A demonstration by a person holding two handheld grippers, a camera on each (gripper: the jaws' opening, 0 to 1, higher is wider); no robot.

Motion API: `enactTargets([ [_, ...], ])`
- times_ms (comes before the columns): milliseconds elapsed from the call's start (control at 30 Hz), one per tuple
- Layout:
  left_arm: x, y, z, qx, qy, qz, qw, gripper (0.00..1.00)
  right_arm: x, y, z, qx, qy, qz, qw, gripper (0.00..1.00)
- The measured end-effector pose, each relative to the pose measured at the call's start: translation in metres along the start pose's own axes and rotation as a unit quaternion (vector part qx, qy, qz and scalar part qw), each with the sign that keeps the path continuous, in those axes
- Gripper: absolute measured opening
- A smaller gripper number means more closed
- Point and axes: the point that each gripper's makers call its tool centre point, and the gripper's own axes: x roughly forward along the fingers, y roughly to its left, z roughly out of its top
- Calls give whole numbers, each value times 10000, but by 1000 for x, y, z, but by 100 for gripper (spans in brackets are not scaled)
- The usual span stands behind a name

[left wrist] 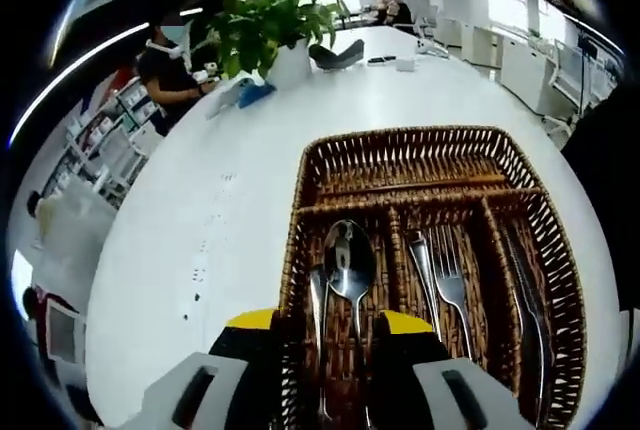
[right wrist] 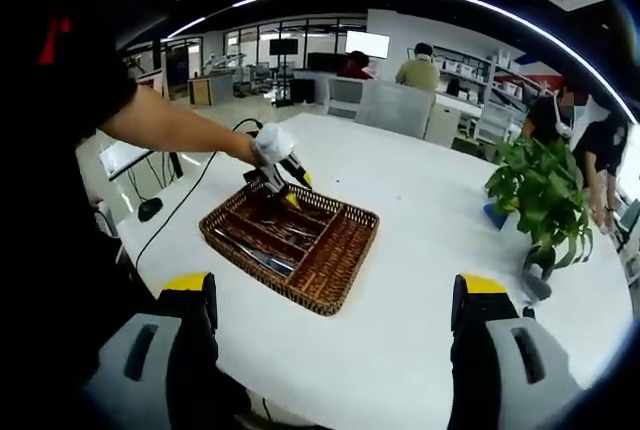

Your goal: Arrange the knives, forks, and spoons in their matching storage slots by inserting each utensil handle-first until every utensil is classified and aligned in the correct compartment

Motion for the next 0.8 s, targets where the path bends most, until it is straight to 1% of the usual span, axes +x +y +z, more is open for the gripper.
enactTargets([
  [100, -18, 6, -1, -269, -188, 178, 9993, 50, 5, 4, 5, -68, -40, 62, 9999, 99],
  [133, -25, 7, -5, -307, -202, 238, 9990, 53, 7, 6, 8, -100, -75, 97, 9999, 99],
  [200, -32, 5, -11, -354, -198, 300, 9987, 60, 12, 10, 9, -128, -86, 176, 9997, 99],
  [267, -43, 1, -18, -661, -248, 386, 9968, 67, 15, 11, 10, -178, -98, 217, 9996, 99],
  [300, -49, -1, -20, -858, -316, 466, 9947, 69, 16, 11, 10, -189, -112, 238, 9995, 99],
  [333, -54, -3, -21, -1064, -454, 545, 9918, 71, 19, 11, 11, -180, -127, 263, 9994, 99],
  [400, -61, -7, -23, -1281, -589, 628, 9880, 72, 25, 11, 11, -112, -178, 316, 9993, 99],
  [467, -70, -13, -26, -1629, -717, 717, 9814, 76, 31, 10, 11, -84, -194, 352, 9992, 99],
  [533, -79, -20, -29, -1851, -783, 780, 9765, 81, 39, 9, 8, -138, -174, 381, 9990, 99],
  [567, -85, -24, -31, -1892, -819, 821, 9751, 82, 45, 6, 4, -137, -121, 392, 9991, 99],
  [600, -89, -26, -32, -1950, -851, 877, 9732, 83, 48, 5, 2, -129, -96, 395, 9991, 99],
  [667, -96, -29, -35, -2095, -899, 954, 9690, 88, 54, 2, 0, -95, -86, 387, 9992, 99],
  [700, -101, -30, -38, -2200, -946, 1034, 9654, 92, 58, 0, 0, -62, -87, 374, 9992, 99],
  [733, -108, -28, -41, -2341, -972, 1271, 9590, 99, 62, -2, 1, -41, -83, 359, 9993, 99],
  [800, -118, -31, -45, -2516, -1068, 1356, 9523, 100, 67, -2, 4, -38, -77, 359, 9993, 99],
])
